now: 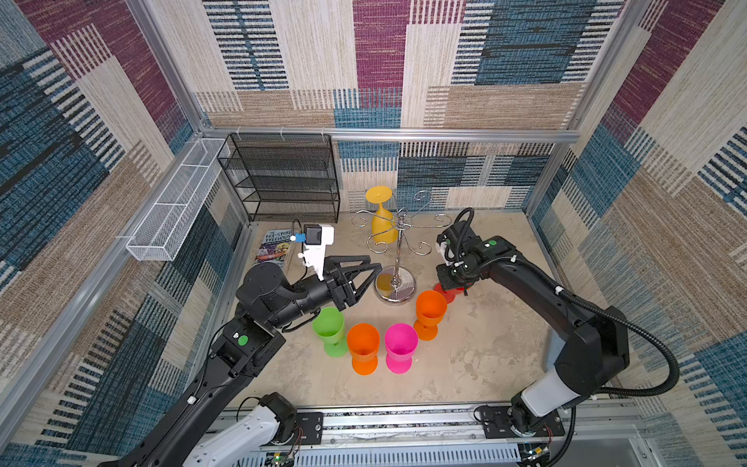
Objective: Take the wine glass off the wine glass rack
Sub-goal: Place the wine glass at the center of the table.
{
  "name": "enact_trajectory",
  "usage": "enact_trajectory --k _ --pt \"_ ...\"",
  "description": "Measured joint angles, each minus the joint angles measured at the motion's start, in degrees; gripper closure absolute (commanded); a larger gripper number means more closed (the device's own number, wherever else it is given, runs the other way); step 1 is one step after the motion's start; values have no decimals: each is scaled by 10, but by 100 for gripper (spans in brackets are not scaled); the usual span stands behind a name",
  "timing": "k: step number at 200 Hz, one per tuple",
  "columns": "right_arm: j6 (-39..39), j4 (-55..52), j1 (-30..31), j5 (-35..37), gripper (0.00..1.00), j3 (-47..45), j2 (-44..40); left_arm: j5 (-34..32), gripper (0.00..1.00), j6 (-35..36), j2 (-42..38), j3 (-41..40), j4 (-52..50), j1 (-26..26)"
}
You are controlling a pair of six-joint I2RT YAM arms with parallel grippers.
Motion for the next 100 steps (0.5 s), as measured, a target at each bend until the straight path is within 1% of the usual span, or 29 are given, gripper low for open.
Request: enact_trajectory --k 18,75,100 --pt "0 3 0 0 100 0 0 0 42 0 0 0 0 0" --pt "0 3 0 0 87 1 0 0 42 0 2 0 0 1" --pt "0 2 0 0 84 5 0 0 42 0 2 -1 0 1"
